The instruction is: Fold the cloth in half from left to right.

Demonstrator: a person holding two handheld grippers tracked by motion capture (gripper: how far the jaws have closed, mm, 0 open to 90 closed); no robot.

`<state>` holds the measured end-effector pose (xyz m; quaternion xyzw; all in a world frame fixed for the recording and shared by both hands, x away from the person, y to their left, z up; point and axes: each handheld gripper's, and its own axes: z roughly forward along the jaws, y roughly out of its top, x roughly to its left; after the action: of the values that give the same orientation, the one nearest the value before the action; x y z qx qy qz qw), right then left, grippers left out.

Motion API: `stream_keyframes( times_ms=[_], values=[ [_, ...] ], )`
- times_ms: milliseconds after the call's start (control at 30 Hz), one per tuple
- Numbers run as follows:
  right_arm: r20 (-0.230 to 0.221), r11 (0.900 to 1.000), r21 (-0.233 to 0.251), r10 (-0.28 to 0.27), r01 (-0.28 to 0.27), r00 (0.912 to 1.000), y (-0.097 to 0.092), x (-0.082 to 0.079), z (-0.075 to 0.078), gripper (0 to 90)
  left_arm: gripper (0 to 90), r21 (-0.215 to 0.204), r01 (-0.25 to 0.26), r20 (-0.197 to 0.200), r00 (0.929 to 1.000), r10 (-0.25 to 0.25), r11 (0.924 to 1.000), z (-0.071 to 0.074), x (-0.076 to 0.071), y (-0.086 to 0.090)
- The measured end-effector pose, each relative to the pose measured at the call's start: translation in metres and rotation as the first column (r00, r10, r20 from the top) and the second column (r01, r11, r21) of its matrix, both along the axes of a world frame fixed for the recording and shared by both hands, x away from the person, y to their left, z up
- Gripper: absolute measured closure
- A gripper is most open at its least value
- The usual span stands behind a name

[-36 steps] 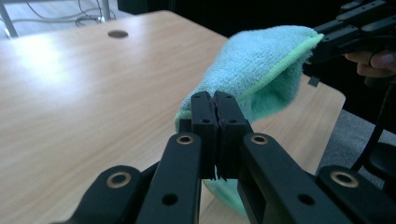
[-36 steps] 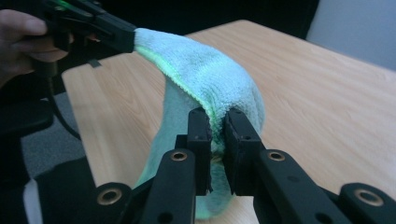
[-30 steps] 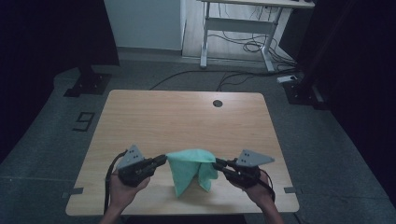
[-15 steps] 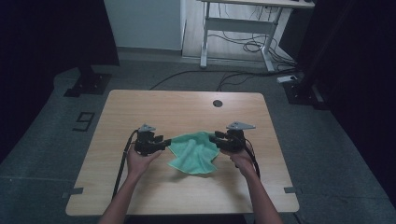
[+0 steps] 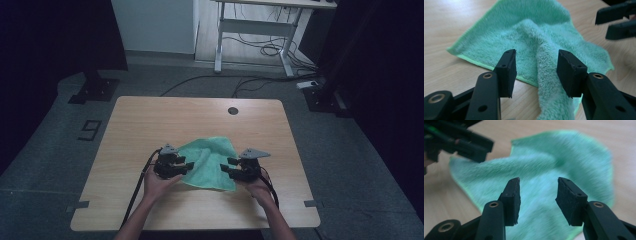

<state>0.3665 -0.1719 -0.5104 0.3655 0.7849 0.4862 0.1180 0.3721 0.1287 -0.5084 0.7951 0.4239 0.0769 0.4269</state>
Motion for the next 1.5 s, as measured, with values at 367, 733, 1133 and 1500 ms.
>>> stream_keyframes(
  times_ms=[367,733,1133,1500],
  values=[
    [-0.1,0.9983,-0.047,0.03,-0.035,0.9945,0.017,-0.005,-0.038,50.6,48.9,0.026,0.028,-0.026,0.9993,-0.028,0.9993,-0.02,0.016,-0.011],
    [-0.115,0.9967,-0.074,0.023,-0.031,0.9931,0.021,-0.005,-0.042,49.9,48.9,0.067,-0.001,-0.057,0.9983,0.005,0.9977,-0.023,0.046,-0.012],
    [-0.095,0.9964,-0.084,0.008,-0.016,0.9955,0.011,-0.018,-0.043,50.8,51.4,0.074,-0.028,-0.082,0.9961,0.034,0.9969,-0.031,0.046,-0.005],
    [-0.103,0.997,-0.071,0.024,-0.032,0.9944,-0.001,-0.041,-0.043,50.8,53.1,0.097,-0.025,-0.089,0.9955,0.034,0.995,-0.029,0.039,0.011]
  ],
)
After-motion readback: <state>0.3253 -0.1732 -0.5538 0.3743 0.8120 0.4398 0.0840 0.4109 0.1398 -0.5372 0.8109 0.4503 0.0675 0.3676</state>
